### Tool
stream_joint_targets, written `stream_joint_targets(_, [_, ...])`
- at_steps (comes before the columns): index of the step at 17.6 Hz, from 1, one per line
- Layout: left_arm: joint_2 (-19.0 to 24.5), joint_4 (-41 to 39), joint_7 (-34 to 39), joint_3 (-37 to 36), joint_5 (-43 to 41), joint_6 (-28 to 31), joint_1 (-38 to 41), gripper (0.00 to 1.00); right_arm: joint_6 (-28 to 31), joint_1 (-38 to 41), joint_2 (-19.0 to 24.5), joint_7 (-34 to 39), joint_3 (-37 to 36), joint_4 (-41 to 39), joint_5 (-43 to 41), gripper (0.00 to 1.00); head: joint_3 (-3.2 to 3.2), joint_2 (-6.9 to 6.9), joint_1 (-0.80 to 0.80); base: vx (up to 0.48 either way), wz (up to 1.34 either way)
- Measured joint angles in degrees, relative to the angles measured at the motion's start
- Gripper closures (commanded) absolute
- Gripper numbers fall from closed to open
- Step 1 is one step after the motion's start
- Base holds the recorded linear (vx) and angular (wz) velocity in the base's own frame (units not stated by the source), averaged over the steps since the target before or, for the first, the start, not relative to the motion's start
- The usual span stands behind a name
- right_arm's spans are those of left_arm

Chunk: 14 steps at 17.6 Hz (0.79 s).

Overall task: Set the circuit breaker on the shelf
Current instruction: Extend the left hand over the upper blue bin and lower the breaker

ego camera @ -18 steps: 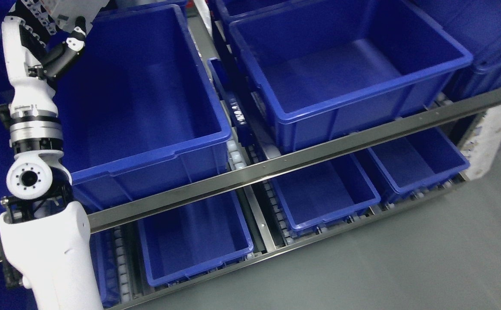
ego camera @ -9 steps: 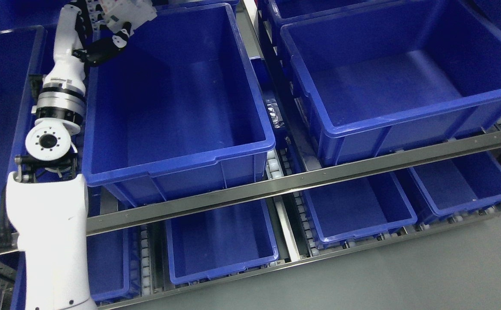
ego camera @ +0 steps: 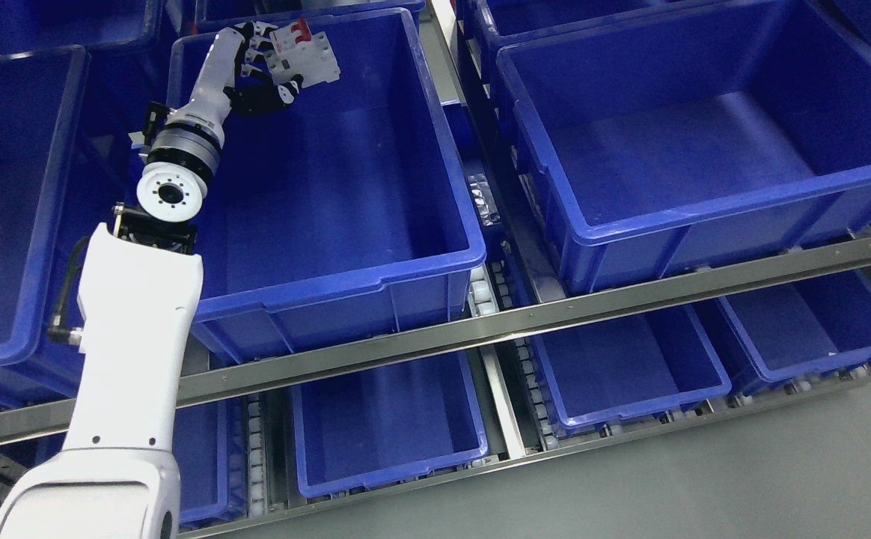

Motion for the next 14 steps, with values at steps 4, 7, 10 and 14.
stream_joint_targets(4, [-0.85,10.48,1.27,-2.86,-2.45,-0.39,-2.95,0.81,0.0,0.01,0.0,-0.03,0.0,0.0,0.0,0.0,0.0,-0.01,0.0,-0.013,-0.04])
stream_joint_targets(7, [-1.14,16.19,2.14,-4.37,-3.35,-0.45,-4.96,0.67,0.0,0.01,0.0,-0.03,0.0,0.0,0.0,0.0,0.0,-0.01,0.0,-0.003,0.0])
stream_joint_targets(10, [-1.37,20.39,2.47,-5.48,-3.83,-0.48,-6.64,0.45,0.0,0.01,0.0,-0.04,0.0,0.0,0.0,0.0,0.0,-0.01,0.0,0.003,0.01])
stream_joint_targets(14, [-1.59,24.42,3.03,-6.48,-4.14,-0.58,-8.18,0.21,0.0,0.01,0.0,-0.05,0.0,0.0,0.0,0.0,0.0,-0.01,0.0,0.002,0.01])
